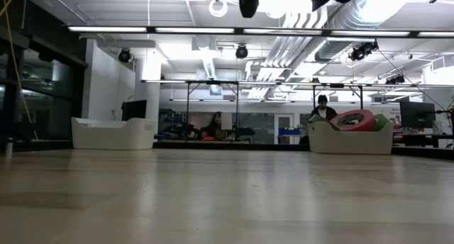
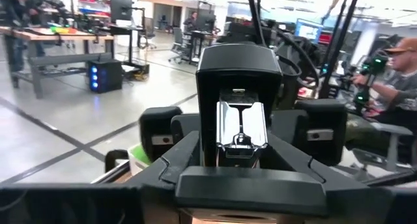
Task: Pick and place Stapler, Stapler remover, tape
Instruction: Put the black stapler into the black bin
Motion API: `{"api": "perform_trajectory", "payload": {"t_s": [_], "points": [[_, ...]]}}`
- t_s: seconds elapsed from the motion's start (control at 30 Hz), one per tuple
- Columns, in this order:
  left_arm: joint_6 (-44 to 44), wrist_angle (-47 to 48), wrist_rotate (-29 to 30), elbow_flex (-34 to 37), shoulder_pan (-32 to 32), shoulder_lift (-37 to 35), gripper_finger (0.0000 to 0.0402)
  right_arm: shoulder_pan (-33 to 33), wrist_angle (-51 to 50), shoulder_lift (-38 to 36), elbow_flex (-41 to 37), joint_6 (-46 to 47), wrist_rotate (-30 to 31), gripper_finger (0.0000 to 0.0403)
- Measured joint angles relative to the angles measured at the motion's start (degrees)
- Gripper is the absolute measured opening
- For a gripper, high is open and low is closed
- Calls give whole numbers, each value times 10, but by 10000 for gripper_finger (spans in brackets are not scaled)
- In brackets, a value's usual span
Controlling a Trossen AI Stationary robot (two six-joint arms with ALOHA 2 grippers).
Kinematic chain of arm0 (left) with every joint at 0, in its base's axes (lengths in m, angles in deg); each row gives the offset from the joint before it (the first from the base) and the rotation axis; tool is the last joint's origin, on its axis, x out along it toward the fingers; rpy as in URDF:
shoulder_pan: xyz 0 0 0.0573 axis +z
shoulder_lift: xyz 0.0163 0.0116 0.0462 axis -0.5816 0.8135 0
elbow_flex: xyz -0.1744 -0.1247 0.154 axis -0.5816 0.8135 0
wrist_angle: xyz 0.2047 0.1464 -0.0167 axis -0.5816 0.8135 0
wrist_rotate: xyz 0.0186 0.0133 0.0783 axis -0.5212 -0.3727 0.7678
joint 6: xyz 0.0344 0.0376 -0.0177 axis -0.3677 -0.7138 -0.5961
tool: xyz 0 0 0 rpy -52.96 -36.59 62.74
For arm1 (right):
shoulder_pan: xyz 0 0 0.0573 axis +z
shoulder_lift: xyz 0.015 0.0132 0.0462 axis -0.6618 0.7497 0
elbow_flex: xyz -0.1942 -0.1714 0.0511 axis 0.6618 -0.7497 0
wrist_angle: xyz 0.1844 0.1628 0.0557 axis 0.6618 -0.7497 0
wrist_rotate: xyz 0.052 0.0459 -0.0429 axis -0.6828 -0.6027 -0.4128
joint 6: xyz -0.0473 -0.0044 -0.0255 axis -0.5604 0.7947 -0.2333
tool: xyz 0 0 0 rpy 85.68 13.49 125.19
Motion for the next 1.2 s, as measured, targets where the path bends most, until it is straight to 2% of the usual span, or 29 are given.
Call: {"api": "perform_trajectory", "payload": {"t_s": [0.13, 0.33, 0.47, 0.63, 0.77, 0.97, 1.2], "points": [[-1, 3, 27, 0, 0, -4, 133, -9, -15, -12, 0, 11, -4, 267], [21, 57, 71, 0, 0, -37, 133, -27, -74, -47, 0, 9, -6, 277], [100, 158, 108, 0, -21, -73, 133, -47, -138, -78, 0, 8, -4, 278], [272, 331, 103, 0, -65, -119, 133, -72, -208, -108, 0, 4, 0, 278], [428, 464, 62, 0, -107, -138, 133, -83, -244, -119, 0, -7, 10, 279], [639, 636, -57, 0, -163, -135, 133, -86, -257, -119, 0, -7, 29, 279], [780, 745, -227, 0, -208, -113, 133, -85, -259, -119, 0, -7, 38, 279]]}}
